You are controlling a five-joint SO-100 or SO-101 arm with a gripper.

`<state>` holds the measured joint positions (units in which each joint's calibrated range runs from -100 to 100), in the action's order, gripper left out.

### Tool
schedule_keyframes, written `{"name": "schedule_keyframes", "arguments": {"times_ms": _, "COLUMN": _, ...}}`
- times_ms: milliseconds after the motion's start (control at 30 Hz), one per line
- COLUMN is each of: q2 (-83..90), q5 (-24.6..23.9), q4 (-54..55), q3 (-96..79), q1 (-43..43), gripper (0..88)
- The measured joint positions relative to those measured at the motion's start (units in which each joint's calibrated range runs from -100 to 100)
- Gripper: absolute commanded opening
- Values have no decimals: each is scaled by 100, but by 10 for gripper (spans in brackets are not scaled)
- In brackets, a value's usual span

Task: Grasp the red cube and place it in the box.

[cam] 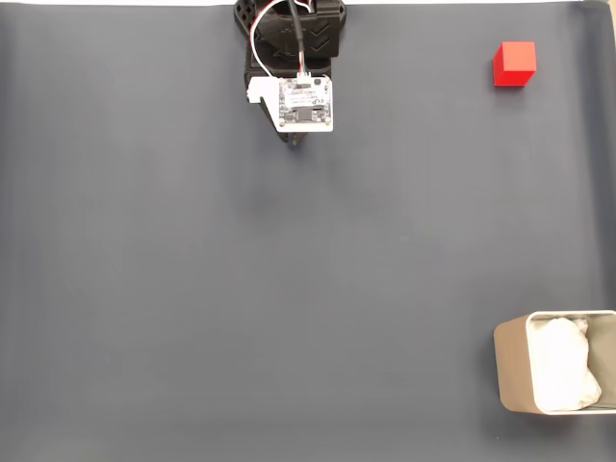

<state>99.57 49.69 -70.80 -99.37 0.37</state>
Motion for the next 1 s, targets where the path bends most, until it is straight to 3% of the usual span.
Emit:
{"name": "schedule_keyframes", "arguments": {"times_ms": 300, "q2": -877, "q5": 73, "q4": 1201, "q3": 877, "q1": -45, "gripper": 0}}
{"name": "schedule_keyframes", "arguments": {"times_ms": 700, "q2": -3700, "q5": -142, "q4": 748, "q3": 5470, "q1": -119, "gripper": 0}}
{"name": "schedule_keyframes", "arguments": {"times_ms": 1000, "q2": -4941, "q5": -181, "q4": 700, "q3": 7360, "q1": -119, "gripper": 0}}
